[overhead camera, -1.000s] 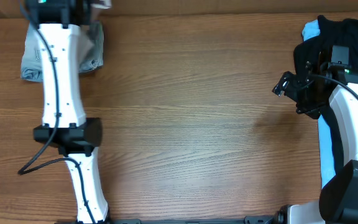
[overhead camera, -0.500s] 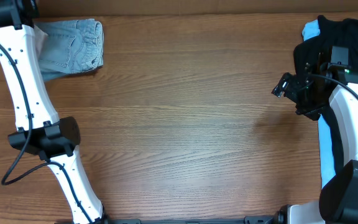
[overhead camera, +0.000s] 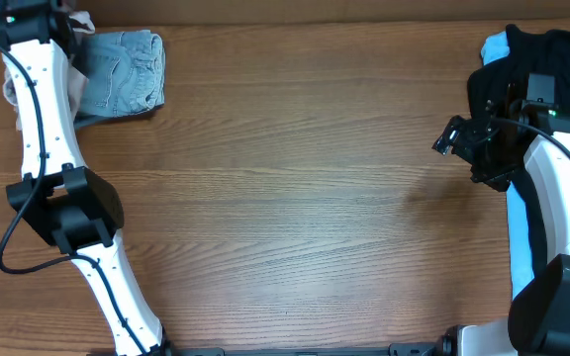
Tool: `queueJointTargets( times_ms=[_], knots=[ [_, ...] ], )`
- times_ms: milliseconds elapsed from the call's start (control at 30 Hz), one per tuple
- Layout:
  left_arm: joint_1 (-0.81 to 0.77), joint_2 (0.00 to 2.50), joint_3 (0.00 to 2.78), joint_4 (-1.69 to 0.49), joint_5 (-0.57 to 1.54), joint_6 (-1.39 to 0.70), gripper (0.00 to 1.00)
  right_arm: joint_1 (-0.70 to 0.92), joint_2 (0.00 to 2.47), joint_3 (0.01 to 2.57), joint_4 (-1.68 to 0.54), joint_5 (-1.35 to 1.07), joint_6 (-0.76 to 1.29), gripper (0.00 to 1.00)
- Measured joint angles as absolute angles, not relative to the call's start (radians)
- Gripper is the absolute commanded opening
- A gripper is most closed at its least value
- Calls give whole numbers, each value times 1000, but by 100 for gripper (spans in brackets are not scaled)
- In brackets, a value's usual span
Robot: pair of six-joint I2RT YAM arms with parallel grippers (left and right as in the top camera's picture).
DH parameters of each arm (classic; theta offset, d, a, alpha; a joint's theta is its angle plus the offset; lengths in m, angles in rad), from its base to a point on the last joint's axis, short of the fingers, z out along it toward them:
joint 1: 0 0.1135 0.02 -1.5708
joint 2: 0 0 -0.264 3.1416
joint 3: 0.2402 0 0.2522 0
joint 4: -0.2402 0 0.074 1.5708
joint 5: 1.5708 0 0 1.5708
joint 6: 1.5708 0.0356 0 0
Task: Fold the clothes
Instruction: 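Carry the bundle with the left gripper to the top-left beside the denim shorts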
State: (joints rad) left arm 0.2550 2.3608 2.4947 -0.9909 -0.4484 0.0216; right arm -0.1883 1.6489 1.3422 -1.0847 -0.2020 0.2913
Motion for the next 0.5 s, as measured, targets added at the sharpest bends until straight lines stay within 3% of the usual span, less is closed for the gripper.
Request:
queueJointTargets(
  times_ms=[233, 300, 333, 400, 433, 500],
  knots=[
    [243, 2361, 2410, -930, -284, 21, 6, -188, 1649, 1342, -1084, -202, 291, 100],
    [234, 2361, 2401, -924, -219, 21, 14, -188, 1649, 1342, -1084, -202, 291, 100],
    [228, 2361, 2398, -921, -192, 21, 29, -188, 1649, 1342, -1083, -203, 292, 100],
    [213, 2361, 2395, -908, -133, 13, 80, -188, 1649, 1342, -1084, -202, 291, 100],
    [204, 2361, 2394, -893, -100, 11, 97, -188, 1649, 1342, -1084, -202, 291, 100],
    [181, 2361, 2394, -864, -39, 6, 100, -188, 1649, 1342, -1084, -202, 291, 100]
  ],
)
